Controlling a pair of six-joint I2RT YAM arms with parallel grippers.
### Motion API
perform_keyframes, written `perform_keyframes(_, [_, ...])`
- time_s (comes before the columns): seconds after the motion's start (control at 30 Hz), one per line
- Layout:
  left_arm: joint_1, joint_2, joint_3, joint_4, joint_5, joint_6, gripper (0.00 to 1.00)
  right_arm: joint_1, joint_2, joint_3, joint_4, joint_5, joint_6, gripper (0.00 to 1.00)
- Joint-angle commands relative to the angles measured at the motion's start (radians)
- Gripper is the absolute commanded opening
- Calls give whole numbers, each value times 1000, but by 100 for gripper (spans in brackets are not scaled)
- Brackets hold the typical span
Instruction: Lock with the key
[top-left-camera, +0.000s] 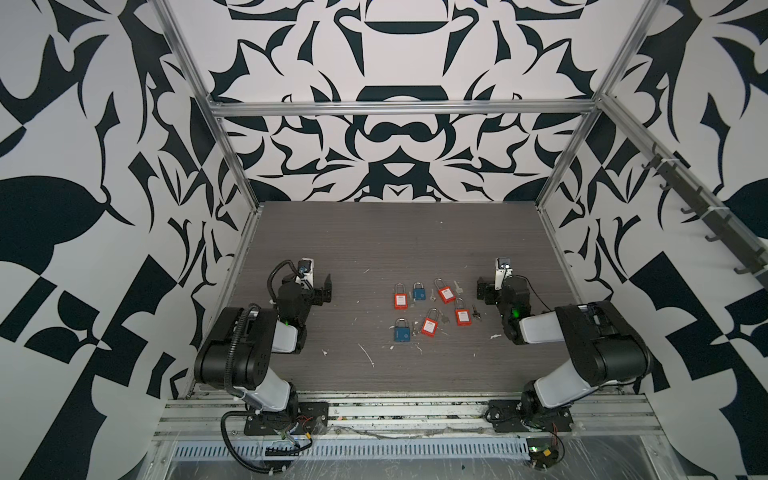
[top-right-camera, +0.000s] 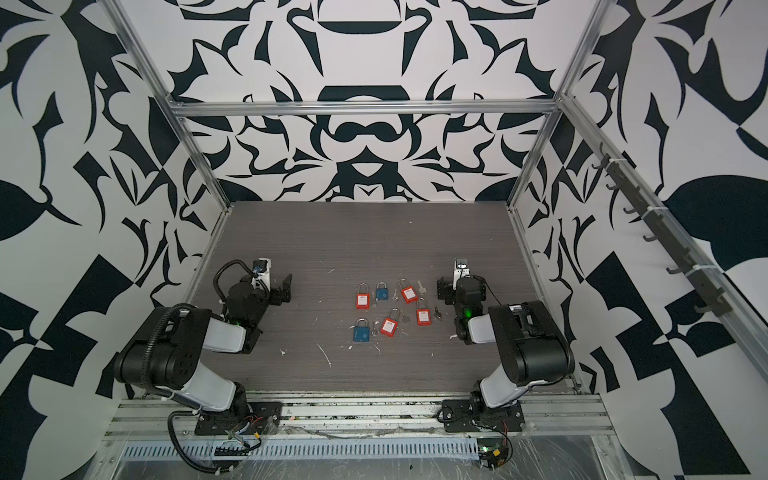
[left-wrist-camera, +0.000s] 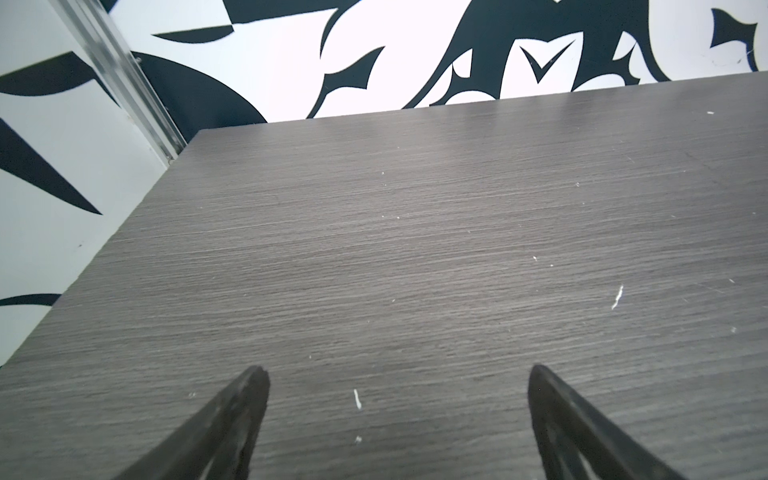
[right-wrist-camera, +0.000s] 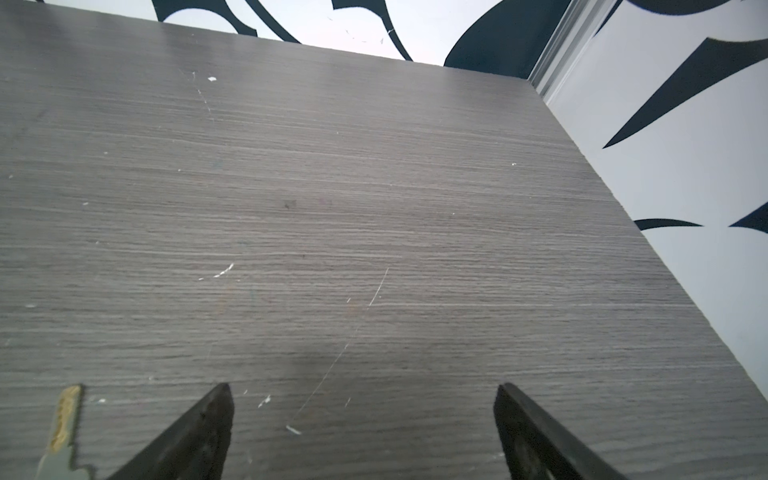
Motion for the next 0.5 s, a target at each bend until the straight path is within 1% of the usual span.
perform_keyframes(0.0, [3, -7, 34, -51, 24, -6, 99, -4, -13, 22, 42, 20, 10, 100])
perform_keyframes(0.13, [3, -11, 44, -77, 43, 0, 99, -2, -11, 27, 36, 14, 10, 100])
perform_keyframes(0.17, [4, -10, 46, -78, 43, 0, 99, -3, -10, 28, 35, 0, 7, 100])
perform_keyframes(0.2, [5, -10, 45, -78, 43, 1, 99, -3, -6, 36, 27, -54, 1, 100])
perform_keyframes(0.23, [4, -10, 47, -79, 44, 0, 99, -8, -5, 37, 25, -63, 5, 100])
perform_keyframes(0.37, [3, -8, 60, -103, 36, 0, 99, -15, -6, 38, 22, -69, 10, 100])
perform_keyframes(0.47, [4, -10, 69, -122, 23, -4, 99, -14, -21, 20, 33, -50, 10, 100])
